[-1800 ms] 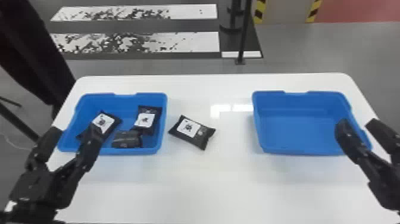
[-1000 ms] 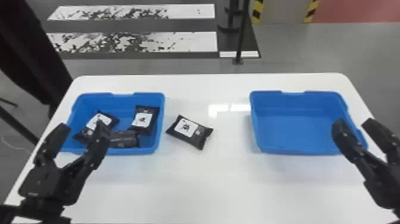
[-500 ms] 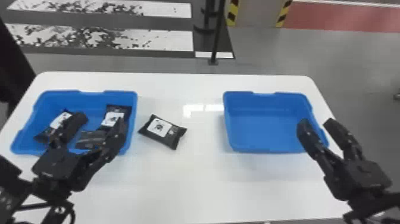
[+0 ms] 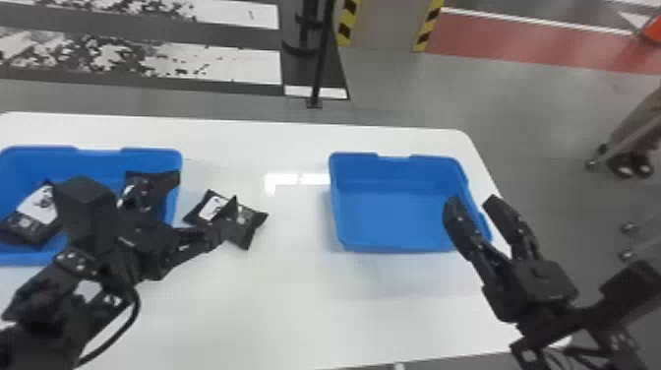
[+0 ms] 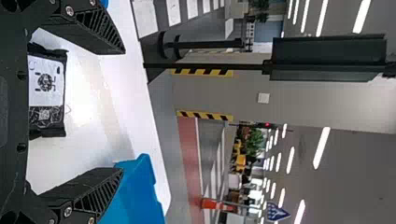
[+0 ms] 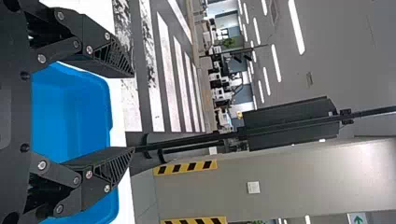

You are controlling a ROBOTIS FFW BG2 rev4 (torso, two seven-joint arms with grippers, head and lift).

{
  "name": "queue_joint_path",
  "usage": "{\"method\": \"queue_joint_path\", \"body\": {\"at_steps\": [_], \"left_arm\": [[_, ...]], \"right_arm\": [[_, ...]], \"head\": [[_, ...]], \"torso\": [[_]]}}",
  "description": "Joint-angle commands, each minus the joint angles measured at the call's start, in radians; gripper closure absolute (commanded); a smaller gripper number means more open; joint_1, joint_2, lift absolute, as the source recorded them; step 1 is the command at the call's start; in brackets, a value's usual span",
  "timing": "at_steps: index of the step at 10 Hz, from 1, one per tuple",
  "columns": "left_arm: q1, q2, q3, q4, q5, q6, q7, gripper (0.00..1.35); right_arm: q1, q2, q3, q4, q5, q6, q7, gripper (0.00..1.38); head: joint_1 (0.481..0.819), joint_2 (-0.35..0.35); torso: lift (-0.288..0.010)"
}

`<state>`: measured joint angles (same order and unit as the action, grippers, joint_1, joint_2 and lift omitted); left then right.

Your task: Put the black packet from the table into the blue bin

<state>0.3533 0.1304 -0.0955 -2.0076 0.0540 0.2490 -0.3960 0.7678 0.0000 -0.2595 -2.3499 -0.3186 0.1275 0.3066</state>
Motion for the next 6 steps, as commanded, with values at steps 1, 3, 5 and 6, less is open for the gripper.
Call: {"method": "queue_joint_path", "body": {"at_steps": [1, 3, 5, 6], "left_arm": [[-0.101, -0.011, -0.050, 0.080, -0.070, 0.065, -0.024, 0.14], [-0.189, -0.032, -0.084, 0.168, -0.132, 0.095, -0.040, 0.14], [-0.263, -0.038, -0.132, 0.256, -0.156, 0.210, -0.052, 0.14], [-0.302, -0.038, -0.160, 0.308, -0.170, 0.247, -0.055, 0.14]], "right_arm": [[-0.005, 0.001, 0.000, 0.002, 0.000, 0.000, 0.000, 0.51], [-0.007, 0.001, 0.000, 0.005, 0.000, 0.000, 0.000, 0.51], [-0.007, 0.001, 0.000, 0.005, 0.000, 0.000, 0.000, 0.51], [-0.007, 0.001, 0.000, 0.005, 0.000, 0.000, 0.000, 0.51]], "head": [[0.695, -0.219], [0.695, -0.250], [0.695, -0.263], [0.695, -0.271]], "torso": [[-0.110], [-0.110], [-0.110], [-0.110]]}}
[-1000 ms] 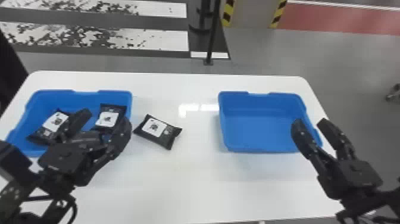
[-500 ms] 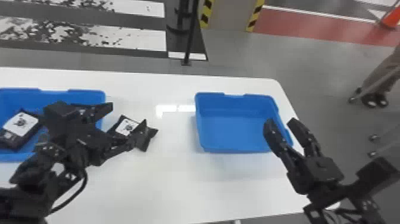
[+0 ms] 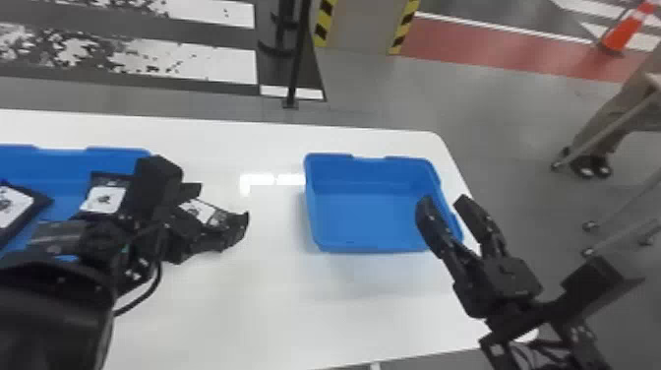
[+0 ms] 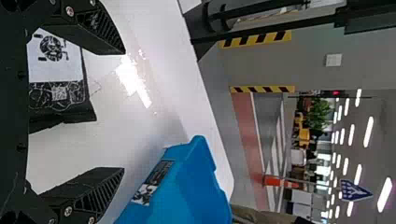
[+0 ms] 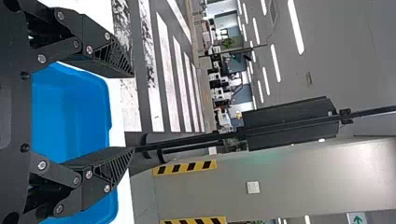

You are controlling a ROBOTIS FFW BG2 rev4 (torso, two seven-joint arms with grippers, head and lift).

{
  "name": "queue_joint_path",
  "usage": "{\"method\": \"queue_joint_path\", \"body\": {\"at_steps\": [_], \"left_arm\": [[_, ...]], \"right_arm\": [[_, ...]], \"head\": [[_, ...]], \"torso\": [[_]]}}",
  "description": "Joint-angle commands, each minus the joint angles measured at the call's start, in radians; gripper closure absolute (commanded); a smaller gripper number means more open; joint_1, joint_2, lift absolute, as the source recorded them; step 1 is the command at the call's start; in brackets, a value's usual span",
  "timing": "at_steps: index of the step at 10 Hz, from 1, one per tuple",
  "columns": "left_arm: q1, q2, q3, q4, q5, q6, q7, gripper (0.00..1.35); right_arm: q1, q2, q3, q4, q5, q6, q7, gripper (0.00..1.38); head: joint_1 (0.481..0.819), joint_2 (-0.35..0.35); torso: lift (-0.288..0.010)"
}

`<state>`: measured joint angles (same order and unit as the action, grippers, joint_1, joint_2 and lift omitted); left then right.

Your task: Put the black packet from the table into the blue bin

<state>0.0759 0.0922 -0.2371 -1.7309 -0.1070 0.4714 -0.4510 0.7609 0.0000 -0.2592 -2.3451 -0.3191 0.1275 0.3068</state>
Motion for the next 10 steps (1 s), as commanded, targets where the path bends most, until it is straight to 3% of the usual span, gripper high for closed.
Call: {"method": "queue_joint_path", "body": {"at_steps": [1, 4, 6, 7, 8, 10], "left_arm": [[-0.066, 0.000, -0.046, 0.085, -0.013, 0.061, -0.003, 0.14], [-0.155, -0.009, -0.050, 0.206, -0.084, 0.118, -0.003, 0.14], [-0.194, -0.023, -0.034, 0.267, -0.174, 0.098, 0.003, 0.15], [-0.211, -0.022, -0.040, 0.277, -0.184, 0.140, -0.002, 0.38], [-0.228, -0.011, -0.074, 0.284, -0.184, 0.169, -0.009, 0.95], [-0.238, -0.005, -0.104, 0.284, -0.280, 0.164, -0.040, 1.22]], "right_arm": [[0.000, 0.001, 0.000, 0.000, -0.002, 0.000, 0.000, 0.51], [0.002, 0.001, 0.000, 0.002, -0.006, 0.000, 0.000, 0.51], [0.005, 0.001, 0.000, 0.000, -0.010, 0.000, 0.000, 0.51], [0.005, 0.001, 0.000, 0.000, -0.010, 0.000, 0.000, 0.51], [0.005, 0.001, 0.000, 0.000, -0.010, 0.000, 0.000, 0.51], [0.005, 0.001, 0.000, 0.000, -0.010, 0.000, 0.000, 0.51]], "head": [[0.695, -0.277], [0.695, -0.279], [0.695, -0.261], [0.695, -0.244], [0.695, -0.231], [0.695, -0.232]], "torso": [[-0.110], [-0.110], [-0.110], [-0.110], [-0.110], [-0.110]]}}
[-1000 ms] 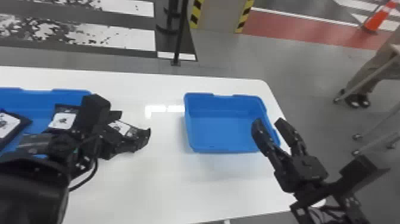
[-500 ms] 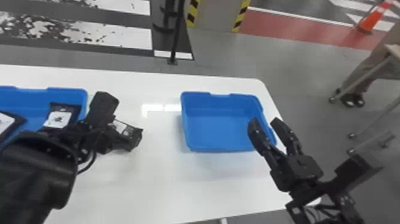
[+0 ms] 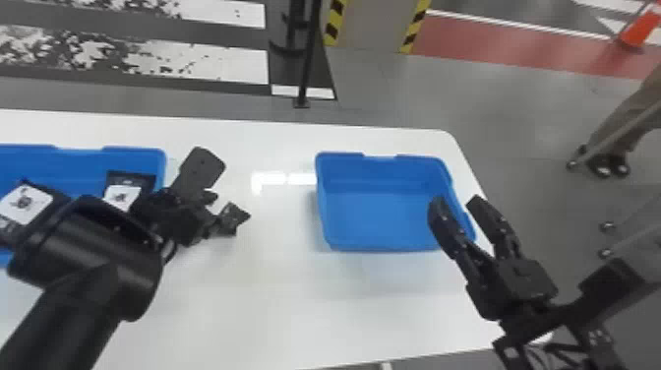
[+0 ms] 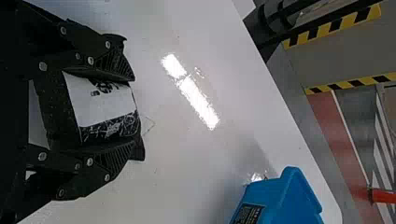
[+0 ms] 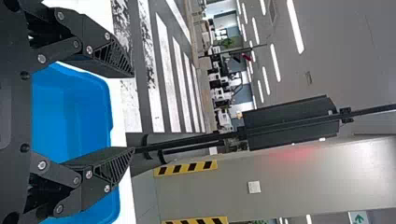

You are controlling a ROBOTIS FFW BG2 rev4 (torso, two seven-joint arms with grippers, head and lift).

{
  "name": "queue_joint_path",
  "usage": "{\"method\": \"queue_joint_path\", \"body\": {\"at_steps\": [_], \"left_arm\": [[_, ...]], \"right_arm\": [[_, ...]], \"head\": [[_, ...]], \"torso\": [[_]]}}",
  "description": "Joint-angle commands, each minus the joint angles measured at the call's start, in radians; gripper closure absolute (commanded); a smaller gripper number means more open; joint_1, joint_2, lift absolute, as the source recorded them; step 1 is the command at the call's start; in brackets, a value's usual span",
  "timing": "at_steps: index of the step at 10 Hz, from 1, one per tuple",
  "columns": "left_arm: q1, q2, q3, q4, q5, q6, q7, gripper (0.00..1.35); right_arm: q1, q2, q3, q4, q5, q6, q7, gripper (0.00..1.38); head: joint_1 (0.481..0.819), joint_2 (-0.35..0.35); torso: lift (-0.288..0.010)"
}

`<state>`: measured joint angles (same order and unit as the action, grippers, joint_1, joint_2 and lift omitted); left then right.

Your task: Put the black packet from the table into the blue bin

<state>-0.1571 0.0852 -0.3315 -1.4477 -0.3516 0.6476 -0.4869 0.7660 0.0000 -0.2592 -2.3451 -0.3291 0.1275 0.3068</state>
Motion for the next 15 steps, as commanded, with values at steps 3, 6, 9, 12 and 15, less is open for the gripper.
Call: {"method": "queue_joint_path", "body": {"at_steps": [3, 6, 9, 12, 15], "left_arm": [[-0.015, 0.004, -0.003, -0.007, -0.005, -0.199, -0.045, 1.22], [0.066, 0.028, 0.036, -0.208, 0.080, -0.226, -0.070, 1.22], [0.243, 0.064, 0.234, -0.497, 0.090, -0.218, -0.094, 1.22], [0.329, 0.065, 0.443, -0.554, 0.033, -0.208, -0.121, 1.22], [0.398, 0.013, 0.585, -0.554, 0.015, -0.223, -0.121, 0.20]], "right_arm": [[0.000, 0.001, 0.002, 0.005, 0.002, 0.000, 0.000, 0.51], [0.000, 0.001, 0.006, 0.005, 0.002, 0.000, 0.000, 0.51], [0.000, 0.001, 0.008, 0.002, 0.000, 0.000, 0.000, 0.51], [0.000, 0.001, 0.008, 0.000, 0.000, 0.000, -0.002, 0.51], [-0.003, 0.001, 0.010, 0.002, -0.002, 0.000, -0.002, 0.51]], "head": [[0.695, -0.248], [0.695, -0.278], [0.695, -0.256], [0.695, -0.126], [0.695, -0.004]], "torso": [[-0.110], [-0.110], [-0.110], [-0.110], [-0.110]]}}
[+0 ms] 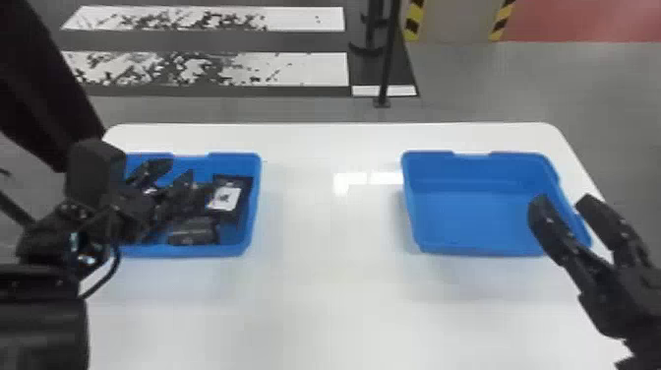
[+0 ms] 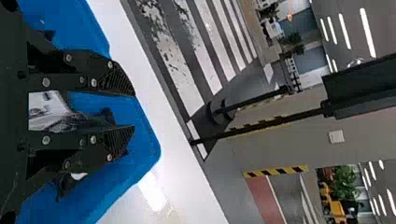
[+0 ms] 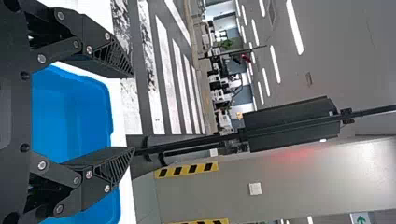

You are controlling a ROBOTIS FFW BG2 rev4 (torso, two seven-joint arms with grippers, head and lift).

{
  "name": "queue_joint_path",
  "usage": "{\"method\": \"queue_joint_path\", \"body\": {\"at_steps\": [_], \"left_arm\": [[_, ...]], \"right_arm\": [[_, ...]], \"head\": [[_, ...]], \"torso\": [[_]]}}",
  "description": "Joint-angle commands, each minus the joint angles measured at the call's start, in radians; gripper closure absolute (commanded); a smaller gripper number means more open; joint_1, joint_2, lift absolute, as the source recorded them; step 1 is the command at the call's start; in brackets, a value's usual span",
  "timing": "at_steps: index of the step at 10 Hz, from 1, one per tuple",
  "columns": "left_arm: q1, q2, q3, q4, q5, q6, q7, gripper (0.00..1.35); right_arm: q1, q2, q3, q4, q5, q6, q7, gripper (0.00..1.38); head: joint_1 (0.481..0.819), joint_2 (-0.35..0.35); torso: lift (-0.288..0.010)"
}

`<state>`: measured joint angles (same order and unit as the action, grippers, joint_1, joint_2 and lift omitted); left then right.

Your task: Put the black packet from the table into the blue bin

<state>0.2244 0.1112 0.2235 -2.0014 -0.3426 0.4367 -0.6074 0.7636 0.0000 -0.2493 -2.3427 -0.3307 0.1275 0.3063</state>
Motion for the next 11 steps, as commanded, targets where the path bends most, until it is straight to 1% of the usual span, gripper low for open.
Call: {"method": "queue_joint_path", "body": {"at_steps": [1, 2, 3, 4, 5, 6, 7, 8, 9, 10, 11], "left_arm": [[0.031, -0.021, 0.048, 0.000, 0.039, -0.073, 0.000, 0.08], [0.045, -0.022, 0.052, 0.000, 0.103, -0.135, 0.001, 0.14], [0.075, -0.022, 0.064, -0.015, 0.189, -0.191, 0.005, 0.15], [0.129, -0.030, 0.086, -0.059, 0.275, -0.226, 0.029, 0.15], [0.198, -0.047, 0.118, -0.120, 0.327, -0.248, 0.064, 0.15], [0.279, -0.070, 0.163, -0.182, 0.398, -0.282, 0.104, 0.15], [0.350, -0.085, 0.195, -0.228, 0.456, -0.339, 0.138, 0.15], [0.428, -0.093, 0.199, -0.265, 0.508, -0.434, 0.202, 0.15], [0.509, -0.097, 0.175, -0.312, 0.550, -0.488, 0.288, 0.15], [0.563, -0.097, 0.159, -0.334, 0.578, -0.537, 0.330, 0.15], [0.600, -0.097, 0.161, -0.339, 0.598, -0.567, 0.336, 0.15]], "right_arm": [[0.005, 0.001, -0.002, -0.002, -0.002, 0.000, -0.001, 0.51], [0.005, 0.001, -0.002, -0.002, -0.002, 0.000, -0.001, 0.51], [0.005, 0.001, -0.002, -0.005, -0.002, 0.000, -0.001, 0.51], [0.005, 0.001, -0.002, -0.007, -0.002, 0.000, -0.001, 0.51], [0.005, 0.001, -0.004, -0.007, -0.002, 0.000, -0.001, 0.51], [0.007, 0.001, -0.006, -0.010, -0.002, 0.000, -0.001, 0.51], [0.009, 0.001, -0.004, -0.010, -0.004, 0.000, -0.001, 0.51], [0.012, 0.001, -0.006, -0.012, -0.006, 0.000, -0.001, 0.51], [0.014, 0.001, -0.008, -0.015, -0.008, 0.000, -0.001, 0.51], [0.017, 0.001, -0.010, -0.017, -0.008, 0.000, -0.001, 0.51], [0.019, 0.001, -0.010, -0.022, -0.008, 0.000, -0.001, 0.51]], "head": [[0.695, 0.035], [0.695, 0.054], [0.695, 0.049], [0.695, 0.036], [0.695, 0.034], [0.695, 0.041], [0.695, 0.062], [0.695, 0.088], [0.695, 0.098], [0.695, 0.118], [0.695, 0.118]], "torso": [[-0.110], [-0.110], [-0.110], [-0.110], [-0.110], [-0.110], [-0.110], [-0.110], [-0.110], [-0.110], [-0.110]]}}
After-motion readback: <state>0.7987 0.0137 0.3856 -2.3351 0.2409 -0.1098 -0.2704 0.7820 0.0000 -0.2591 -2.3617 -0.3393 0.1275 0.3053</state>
